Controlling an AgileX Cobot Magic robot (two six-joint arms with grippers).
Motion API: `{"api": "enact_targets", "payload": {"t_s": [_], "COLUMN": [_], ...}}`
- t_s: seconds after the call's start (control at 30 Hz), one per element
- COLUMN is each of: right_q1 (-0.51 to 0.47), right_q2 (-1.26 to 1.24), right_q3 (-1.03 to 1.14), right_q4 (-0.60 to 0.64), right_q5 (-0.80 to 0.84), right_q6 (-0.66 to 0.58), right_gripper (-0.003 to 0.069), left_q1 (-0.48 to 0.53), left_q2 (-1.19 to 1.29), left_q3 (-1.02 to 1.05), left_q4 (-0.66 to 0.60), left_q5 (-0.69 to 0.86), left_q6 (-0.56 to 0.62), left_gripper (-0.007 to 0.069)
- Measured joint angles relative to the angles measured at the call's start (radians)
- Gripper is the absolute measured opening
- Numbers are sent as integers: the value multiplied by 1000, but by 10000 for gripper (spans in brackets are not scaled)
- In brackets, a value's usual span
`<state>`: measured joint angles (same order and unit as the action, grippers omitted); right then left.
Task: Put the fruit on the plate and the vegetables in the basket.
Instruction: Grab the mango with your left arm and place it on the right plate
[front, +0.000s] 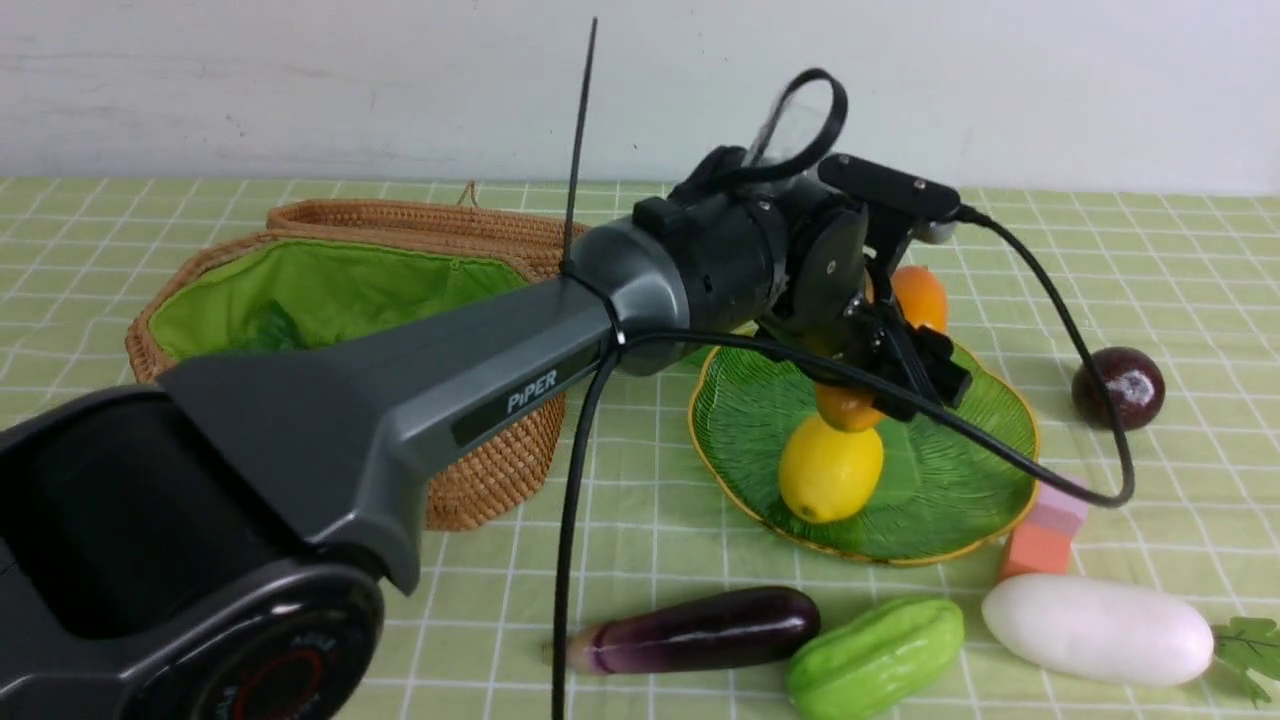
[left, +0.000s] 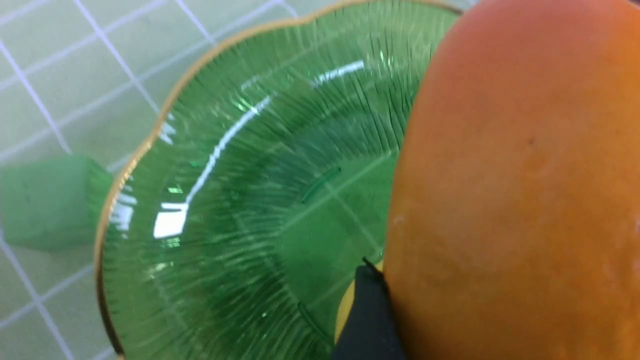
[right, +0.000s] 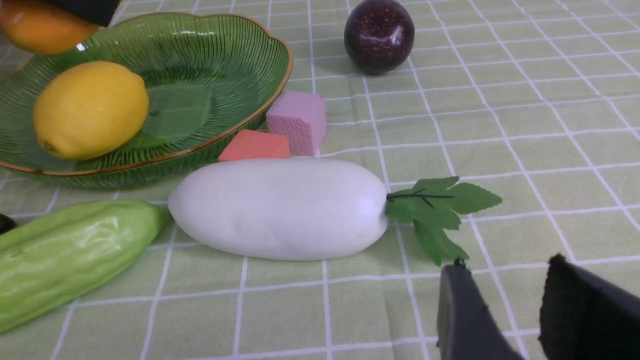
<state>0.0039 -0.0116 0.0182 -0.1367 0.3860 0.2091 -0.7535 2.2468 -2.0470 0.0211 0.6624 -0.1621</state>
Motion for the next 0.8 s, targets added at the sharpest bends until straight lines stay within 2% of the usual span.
{"api": "enact_targets", "payload": {"t_s": [0.13, 0.37, 0.5, 0.63, 0.8], "right_q1": [0, 0, 0, 0, 0], "right_q2": [0, 0, 0, 0, 0], "right_q3": [0, 0, 0, 0, 0], "right_q4": [0, 0, 0, 0, 0], "right_q5": [0, 0, 0, 0, 0], "right_q6": [0, 0, 0, 0, 0], "right_gripper": [242, 242, 242, 242, 242], "left_q1": [0, -1, -1, -1, -1], "left_q2": [1, 3, 19, 28, 29], "left_q3": [-1, -2, -2, -2, -2], "left_q4": [-37, -261, -281, -281, -280], "left_q5": [-15, -12, -22, -24, -49], "left_q6": [-33, -41, -41, -41, -25], "left_gripper": [542, 543, 576, 652, 671]}}
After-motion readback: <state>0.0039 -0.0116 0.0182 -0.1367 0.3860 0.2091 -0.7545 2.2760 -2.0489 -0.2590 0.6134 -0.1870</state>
